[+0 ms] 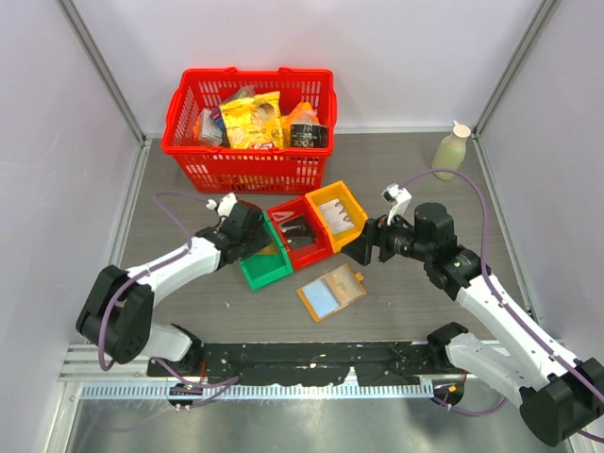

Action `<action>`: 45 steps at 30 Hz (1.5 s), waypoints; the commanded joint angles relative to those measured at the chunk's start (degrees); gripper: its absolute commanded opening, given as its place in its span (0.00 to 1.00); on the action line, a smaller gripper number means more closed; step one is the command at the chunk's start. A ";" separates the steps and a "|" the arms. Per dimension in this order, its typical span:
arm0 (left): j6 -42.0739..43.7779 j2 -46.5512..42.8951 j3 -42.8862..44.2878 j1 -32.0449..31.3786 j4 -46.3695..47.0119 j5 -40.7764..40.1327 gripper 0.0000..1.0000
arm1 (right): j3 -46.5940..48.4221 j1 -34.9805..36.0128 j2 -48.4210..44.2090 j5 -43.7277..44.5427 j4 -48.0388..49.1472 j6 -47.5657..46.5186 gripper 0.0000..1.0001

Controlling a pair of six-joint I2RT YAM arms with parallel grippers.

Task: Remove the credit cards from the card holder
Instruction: Place the credit card in the storage box, then remove the credit card from the card holder.

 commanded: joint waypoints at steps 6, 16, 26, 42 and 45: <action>8.48 -10.56 6.68 0.13 -11.84 -5.63 0.77 | 3.40 0.21 1.96 2.79 -6.53 -1.57 0.83; 6.65 -14.97 8.71 -10.40 -14.14 -0.54 0.74 | 3.50 3.71 8.90 4.80 -9.96 -0.52 0.76; 2.33 -7.95 2.56 -23.50 -1.76 4.03 0.54 | 2.88 16.29 19.10 24.14 -9.88 3.78 0.66; 4.62 10.70 6.34 -26.06 -0.51 8.88 0.19 | 0.69 17.35 26.66 27.84 -7.16 5.37 0.60; 5.67 11.40 6.60 -25.97 -2.35 6.95 0.17 | 0.16 17.35 27.19 25.03 -6.54 5.46 0.57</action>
